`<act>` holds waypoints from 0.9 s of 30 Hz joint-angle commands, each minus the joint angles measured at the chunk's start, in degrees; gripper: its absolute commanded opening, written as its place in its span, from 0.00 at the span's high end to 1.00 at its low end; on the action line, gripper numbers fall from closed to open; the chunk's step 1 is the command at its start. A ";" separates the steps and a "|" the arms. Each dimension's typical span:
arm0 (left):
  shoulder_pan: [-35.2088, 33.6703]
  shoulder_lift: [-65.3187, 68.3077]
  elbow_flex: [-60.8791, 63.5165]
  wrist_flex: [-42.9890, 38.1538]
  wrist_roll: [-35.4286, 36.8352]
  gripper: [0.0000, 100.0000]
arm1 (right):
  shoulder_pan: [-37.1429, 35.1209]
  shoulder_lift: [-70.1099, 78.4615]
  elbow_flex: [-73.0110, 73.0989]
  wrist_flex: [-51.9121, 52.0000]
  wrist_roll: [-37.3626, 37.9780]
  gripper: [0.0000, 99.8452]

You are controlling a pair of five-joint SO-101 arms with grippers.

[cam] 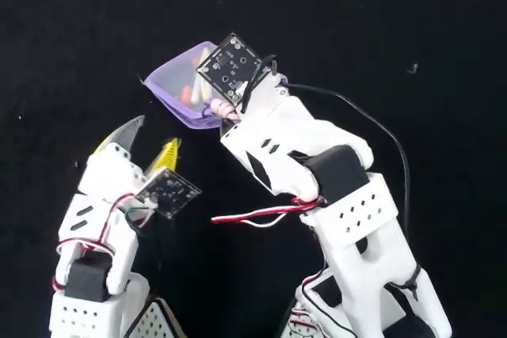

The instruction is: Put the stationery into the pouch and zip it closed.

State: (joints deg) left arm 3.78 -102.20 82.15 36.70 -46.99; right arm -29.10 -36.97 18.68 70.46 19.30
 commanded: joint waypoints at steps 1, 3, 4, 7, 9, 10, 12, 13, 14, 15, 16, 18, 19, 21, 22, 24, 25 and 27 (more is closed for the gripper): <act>5.67 -1.23 0.57 -1.58 -0.79 0.75 | 0.88 -2.24 -3.47 0.26 0.00 0.99; 7.52 -1.85 2.42 -2.29 -1.05 0.75 | 0.88 -2.42 -3.47 0.26 0.00 0.99; 8.48 -1.93 3.82 -2.81 -1.76 0.75 | 0.79 -2.42 -3.47 0.26 0.00 0.99; 9.27 -2.02 8.40 -6.24 -5.71 0.75 | 0.79 -2.42 -3.38 0.26 0.00 0.99; 9.10 -2.02 11.82 -11.78 -6.68 0.75 | 0.79 -2.42 -3.30 0.26 0.00 0.99; 9.10 -2.02 13.41 -15.38 -6.59 0.75 | 0.79 -2.42 -3.21 0.26 0.00 0.99; 9.10 -1.93 15.43 -21.71 -6.59 0.75 | 0.79 -2.42 -3.03 0.26 0.00 0.99; 9.10 -1.93 15.25 -23.03 -6.51 0.75 | 0.88 -2.42 -3.03 0.26 0.00 0.99; 9.10 -1.93 15.25 -23.74 -6.51 0.75 | 0.97 -2.42 -3.03 0.35 0.00 0.99; 9.10 -2.11 15.25 -24.35 -6.51 0.75 | 0.97 -2.42 -2.95 0.35 0.00 0.99; 9.10 -2.11 15.25 -24.97 -6.77 0.75 | 0.97 -2.42 -2.95 0.35 0.00 0.99; 9.01 -2.02 15.25 -25.93 -6.86 0.75 | 0.97 -2.42 -2.95 0.35 0.00 0.99; 9.01 -2.02 15.25 -25.93 -6.86 0.75 | 0.97 -2.42 -2.95 0.35 0.00 0.99; 9.19 -1.93 15.25 -25.93 -6.95 0.75 | 0.79 -2.33 -2.95 0.35 0.00 0.99; 9.19 -1.93 15.25 -25.93 -6.95 0.75 | 0.79 -2.24 -2.95 0.35 0.00 0.99; 9.19 -1.85 15.25 -25.67 -6.95 0.75 | 0.79 -2.24 -2.95 0.35 0.00 0.99; 9.10 -1.85 15.25 -25.58 -6.95 0.75 | 0.79 -2.33 -2.95 0.35 0.00 0.99; 9.10 -1.49 15.25 -25.58 -6.95 0.76 | 0.79 -2.33 -2.95 0.35 0.00 0.99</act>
State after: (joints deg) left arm 12.31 -103.60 96.04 12.09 -53.32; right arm -29.10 -36.97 18.68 70.46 19.30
